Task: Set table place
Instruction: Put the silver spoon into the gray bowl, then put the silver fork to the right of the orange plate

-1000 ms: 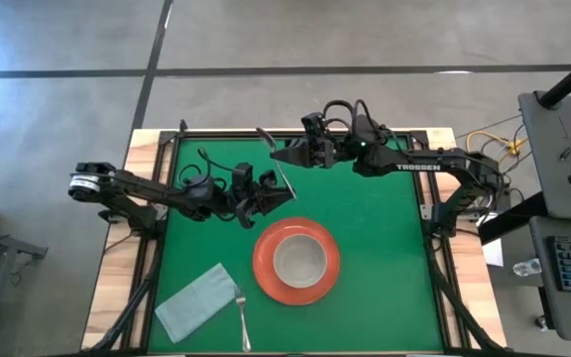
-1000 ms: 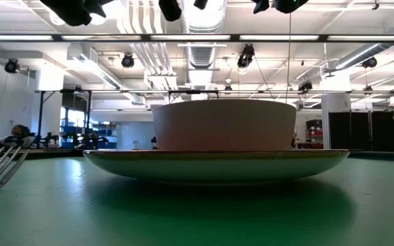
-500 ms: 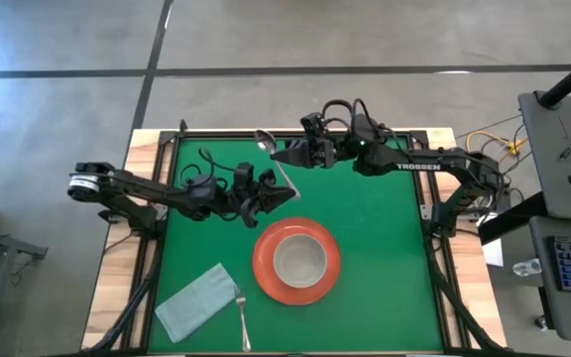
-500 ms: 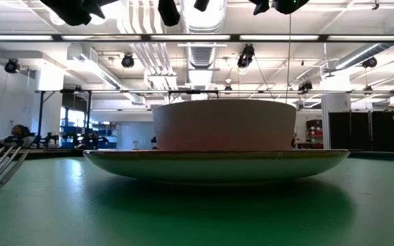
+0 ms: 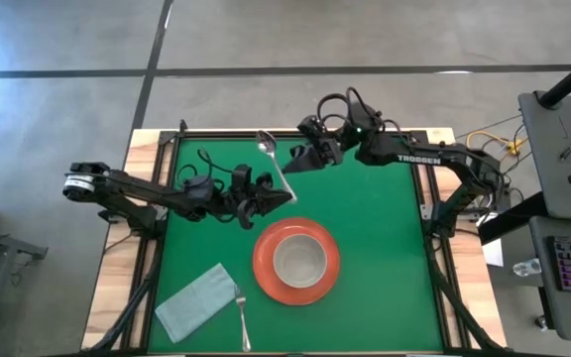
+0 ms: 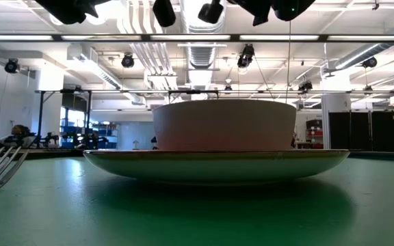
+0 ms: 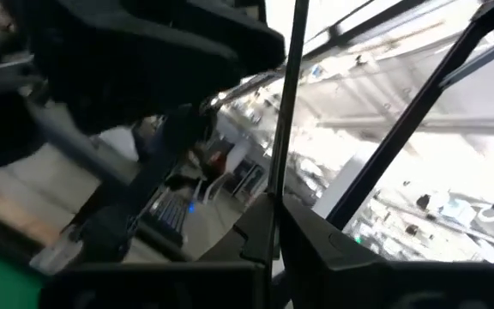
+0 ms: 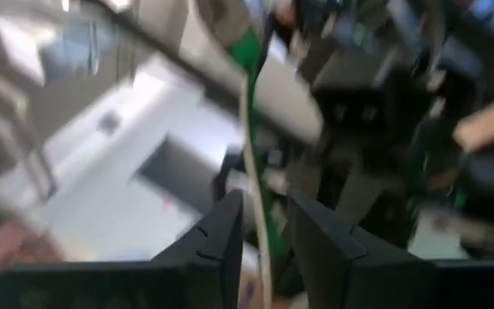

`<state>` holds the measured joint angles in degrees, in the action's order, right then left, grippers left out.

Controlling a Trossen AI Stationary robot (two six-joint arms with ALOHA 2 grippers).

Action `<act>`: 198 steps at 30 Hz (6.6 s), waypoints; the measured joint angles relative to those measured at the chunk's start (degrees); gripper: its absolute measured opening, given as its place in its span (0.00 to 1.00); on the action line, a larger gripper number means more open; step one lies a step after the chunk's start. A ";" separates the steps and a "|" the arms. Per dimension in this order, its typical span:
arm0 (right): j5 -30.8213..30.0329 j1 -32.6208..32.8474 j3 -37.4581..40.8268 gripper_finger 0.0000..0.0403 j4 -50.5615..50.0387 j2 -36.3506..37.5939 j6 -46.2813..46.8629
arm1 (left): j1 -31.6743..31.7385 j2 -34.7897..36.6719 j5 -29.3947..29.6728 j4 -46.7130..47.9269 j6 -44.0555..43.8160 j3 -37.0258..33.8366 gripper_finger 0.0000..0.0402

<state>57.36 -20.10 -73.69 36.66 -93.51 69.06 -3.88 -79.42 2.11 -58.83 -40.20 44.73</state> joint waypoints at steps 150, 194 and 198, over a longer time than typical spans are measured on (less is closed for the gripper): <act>-43.29 16.61 5.64 0.02 -54.18 2.46 -37.11 | 8.59 16.97 -23.40 28.51 -49.38 -27.00 0.31; -64.89 16.09 4.02 0.36 -81.86 10.97 -43.73 | -34.41 -27.78 3.76 100.20 -88.44 32.41 0.31; -64.86 16.75 4.13 0.36 -81.71 10.97 -43.53 | -34.43 -27.36 0.63 103.17 -88.58 32.40 0.31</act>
<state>-7.51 -3.35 -69.56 -45.05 -82.54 25.53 -38.30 -106.78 2.74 44.34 -128.78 77.13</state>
